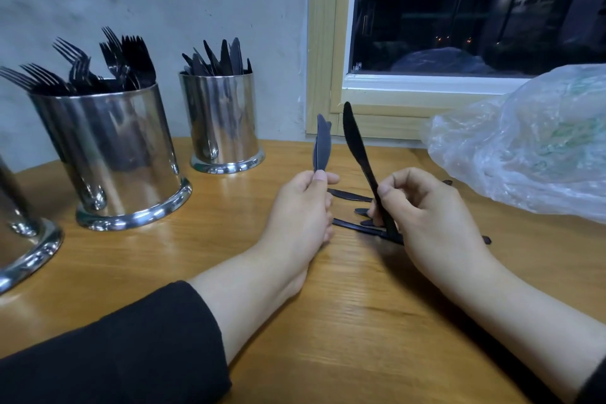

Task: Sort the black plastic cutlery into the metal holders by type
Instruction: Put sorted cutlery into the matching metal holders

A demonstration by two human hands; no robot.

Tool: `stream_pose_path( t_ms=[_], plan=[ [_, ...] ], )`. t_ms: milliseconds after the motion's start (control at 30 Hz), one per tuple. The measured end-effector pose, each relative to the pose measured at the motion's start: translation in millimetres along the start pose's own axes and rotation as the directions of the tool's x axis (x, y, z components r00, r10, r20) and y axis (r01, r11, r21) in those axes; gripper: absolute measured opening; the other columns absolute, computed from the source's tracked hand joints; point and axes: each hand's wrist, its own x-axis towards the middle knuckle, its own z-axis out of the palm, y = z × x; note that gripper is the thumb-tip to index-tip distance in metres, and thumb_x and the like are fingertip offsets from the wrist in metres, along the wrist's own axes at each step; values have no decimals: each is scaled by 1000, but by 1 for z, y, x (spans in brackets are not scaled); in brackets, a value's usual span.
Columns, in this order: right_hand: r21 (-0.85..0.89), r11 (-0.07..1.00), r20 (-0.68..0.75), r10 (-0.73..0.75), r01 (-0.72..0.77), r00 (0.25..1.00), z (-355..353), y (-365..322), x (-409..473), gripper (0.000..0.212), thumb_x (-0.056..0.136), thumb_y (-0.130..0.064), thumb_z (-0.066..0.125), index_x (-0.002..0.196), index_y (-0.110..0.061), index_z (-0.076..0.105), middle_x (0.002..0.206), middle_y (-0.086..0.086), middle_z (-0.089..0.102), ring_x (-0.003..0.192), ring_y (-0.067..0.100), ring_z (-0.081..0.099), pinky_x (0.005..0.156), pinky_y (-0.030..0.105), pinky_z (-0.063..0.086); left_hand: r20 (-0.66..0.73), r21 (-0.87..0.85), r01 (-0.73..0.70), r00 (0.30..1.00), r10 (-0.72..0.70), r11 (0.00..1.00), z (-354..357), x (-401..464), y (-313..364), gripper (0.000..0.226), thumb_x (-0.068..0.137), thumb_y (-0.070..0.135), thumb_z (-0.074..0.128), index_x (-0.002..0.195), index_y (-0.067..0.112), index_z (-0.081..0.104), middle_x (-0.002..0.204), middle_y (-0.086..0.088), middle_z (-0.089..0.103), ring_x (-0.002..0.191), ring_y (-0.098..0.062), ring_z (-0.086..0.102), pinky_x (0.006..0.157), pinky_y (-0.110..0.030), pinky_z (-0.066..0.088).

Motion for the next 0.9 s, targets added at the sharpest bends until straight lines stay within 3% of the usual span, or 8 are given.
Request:
stream_pose_path(
  t_ms=[133, 233, 333, 467, 533, 667, 767, 900],
  plan=[
    [-75, 996, 43, -54, 57, 998, 7, 0, -3, 14, 98, -21, 62, 84, -22, 64, 72, -8, 71, 66, 10, 64, 63, 20, 48, 28, -35, -22, 999, 23, 999, 14, -7, -2, 33, 105, 45, 51, 99, 15, 64, 62, 6, 41, 48, -9, 36, 46, -26, 31],
    [-114, 986, 107, -112, 124, 988, 9, 4, -3, 11, 97, -21, 65, 86, -23, 67, 74, -12, 72, 70, 4, 64, 65, 14, 43, 37, -28, -28, 999, 29, 999, 19, -7, -5, 28, 105, 38, 55, 103, 11, 65, 61, 6, 51, 47, -9, 40, 46, -26, 34],
    [-172, 966, 149, -166, 191, 975, 5, 6, -2, 10, 96, -24, 66, 86, -24, 71, 71, -15, 68, 66, 1, 60, 62, 12, 40, 8, -43, -41, 999, 41, 998, 16, -4, -6, 27, 107, 31, 51, 100, 9, 64, 59, 3, 49, 50, -11, 41, 45, -24, 34],
    [-365, 898, 80, -232, 245, 969, -22, 21, 18, 9, 98, -25, 62, 94, -26, 71, 83, -16, 66, 81, 0, 58, 70, 12, 41, -26, 9, -89, 996, 90, 996, 9, 1, 0, 28, 109, 32, 44, 94, 15, 60, 71, 2, 56, 66, -14, 61, 54, -27, 50],
    [-500, 837, 97, -200, 221, 975, -38, 34, 35, 16, 99, -18, 59, 109, -24, 71, 101, -13, 67, 91, 3, 60, 75, 15, 38, 10, -24, -122, 992, 122, 992, 6, 4, 3, 26, 110, 34, 43, 98, 17, 57, 71, 1, 59, 66, -18, 65, 56, -32, 53],
    [-709, 686, 229, 4, 164, 973, -56, 56, 58, 39, 102, -13, 51, 139, -22, 58, 138, -3, 57, 124, 19, 54, 91, 20, 33, 58, 83, -147, 988, 143, 986, 7, 15, -1, 21, 107, 38, 49, 105, 23, 64, 62, 6, 44, 50, -12, 39, 45, -28, 31],
    [-738, 657, 278, 86, 155, 957, -57, 63, 63, 37, 102, -13, 49, 137, -21, 60, 137, -2, 58, 122, 20, 55, 93, 21, 35, 67, 138, -93, 994, 85, 986, 7, 17, -6, 18, 106, 34, 52, 108, 22, 66, 66, 5, 41, 53, -12, 36, 49, -28, 31],
    [-734, 654, 290, 55, 185, 955, -56, 64, 63, 31, 102, -16, 52, 128, -22, 67, 127, -7, 59, 115, 17, 56, 99, 29, 42, 101, 100, -47, 994, 37, 994, 6, 10, -8, 21, 108, 26, 48, 107, 22, 69, 72, 2, 45, 57, -11, 40, 51, -27, 35]
  ],
)
